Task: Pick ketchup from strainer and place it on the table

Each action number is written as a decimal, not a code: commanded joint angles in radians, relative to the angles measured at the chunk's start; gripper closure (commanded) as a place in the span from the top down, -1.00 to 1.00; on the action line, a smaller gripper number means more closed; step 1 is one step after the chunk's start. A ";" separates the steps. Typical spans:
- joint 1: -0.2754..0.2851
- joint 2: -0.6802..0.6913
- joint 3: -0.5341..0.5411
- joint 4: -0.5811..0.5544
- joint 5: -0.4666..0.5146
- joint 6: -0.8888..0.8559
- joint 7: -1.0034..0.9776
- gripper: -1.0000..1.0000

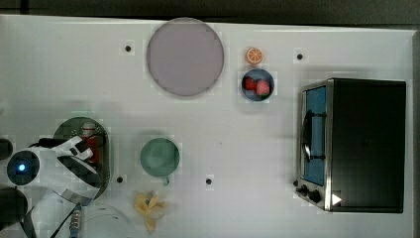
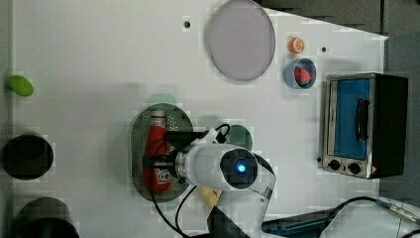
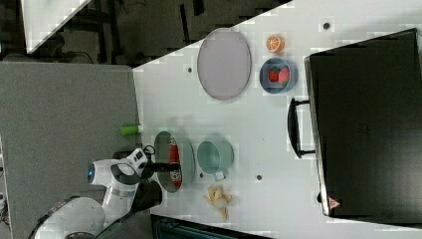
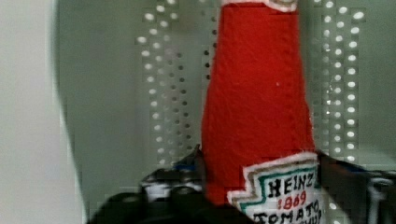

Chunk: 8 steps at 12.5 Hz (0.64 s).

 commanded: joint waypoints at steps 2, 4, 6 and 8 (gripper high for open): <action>-0.004 -0.034 0.018 0.000 -0.003 -0.021 0.045 0.21; -0.035 -0.096 0.066 0.002 0.059 -0.101 0.041 0.21; -0.083 -0.173 0.141 0.011 0.197 -0.140 0.032 0.21; -0.124 -0.250 0.203 0.034 0.293 -0.192 0.022 0.21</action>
